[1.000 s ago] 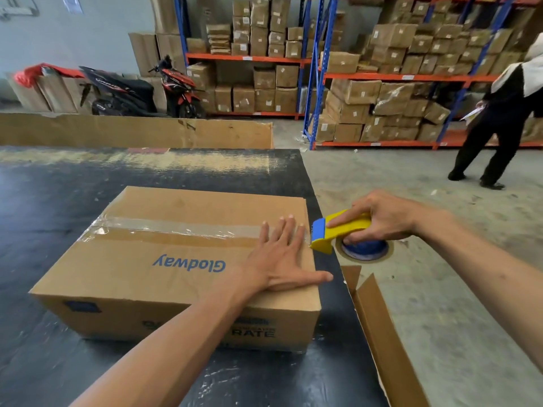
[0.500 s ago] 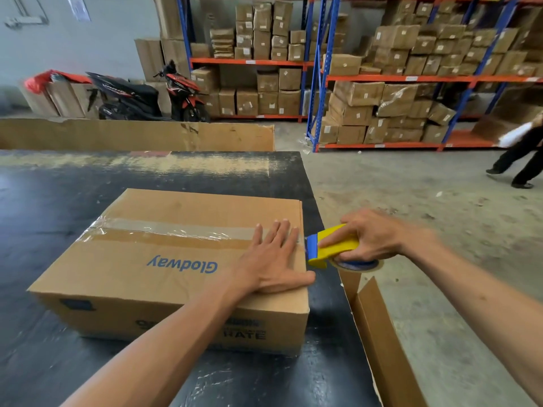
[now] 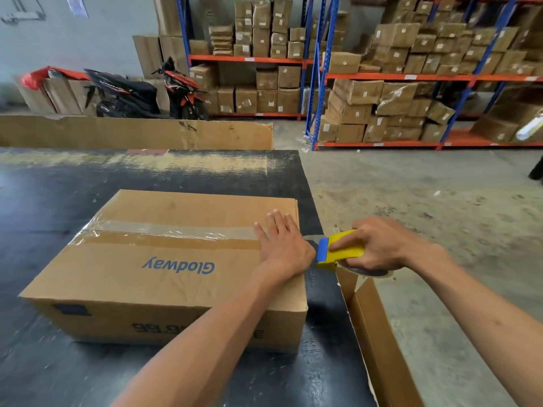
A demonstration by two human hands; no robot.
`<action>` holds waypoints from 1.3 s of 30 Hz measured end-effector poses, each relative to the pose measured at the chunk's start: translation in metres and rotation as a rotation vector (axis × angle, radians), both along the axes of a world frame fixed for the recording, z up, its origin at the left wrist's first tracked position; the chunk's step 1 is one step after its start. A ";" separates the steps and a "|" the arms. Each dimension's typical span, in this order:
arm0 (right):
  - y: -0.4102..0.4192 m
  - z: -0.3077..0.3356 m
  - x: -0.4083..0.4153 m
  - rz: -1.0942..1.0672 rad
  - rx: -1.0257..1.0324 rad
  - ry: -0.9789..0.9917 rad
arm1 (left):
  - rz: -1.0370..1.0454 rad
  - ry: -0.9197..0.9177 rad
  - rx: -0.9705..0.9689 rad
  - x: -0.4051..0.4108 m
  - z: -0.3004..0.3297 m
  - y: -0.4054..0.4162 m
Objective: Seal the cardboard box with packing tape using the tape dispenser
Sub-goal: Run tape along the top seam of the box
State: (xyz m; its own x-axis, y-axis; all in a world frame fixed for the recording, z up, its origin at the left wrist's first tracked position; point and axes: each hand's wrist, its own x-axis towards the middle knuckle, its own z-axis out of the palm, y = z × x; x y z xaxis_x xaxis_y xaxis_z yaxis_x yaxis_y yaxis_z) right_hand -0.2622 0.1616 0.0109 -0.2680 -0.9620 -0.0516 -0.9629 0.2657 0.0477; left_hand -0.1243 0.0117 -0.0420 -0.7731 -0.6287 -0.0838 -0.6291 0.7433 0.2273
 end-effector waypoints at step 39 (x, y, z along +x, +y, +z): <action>-0.068 0.035 0.240 -0.275 -0.807 -0.944 | -0.642 0.171 -0.252 0.208 -0.024 -0.104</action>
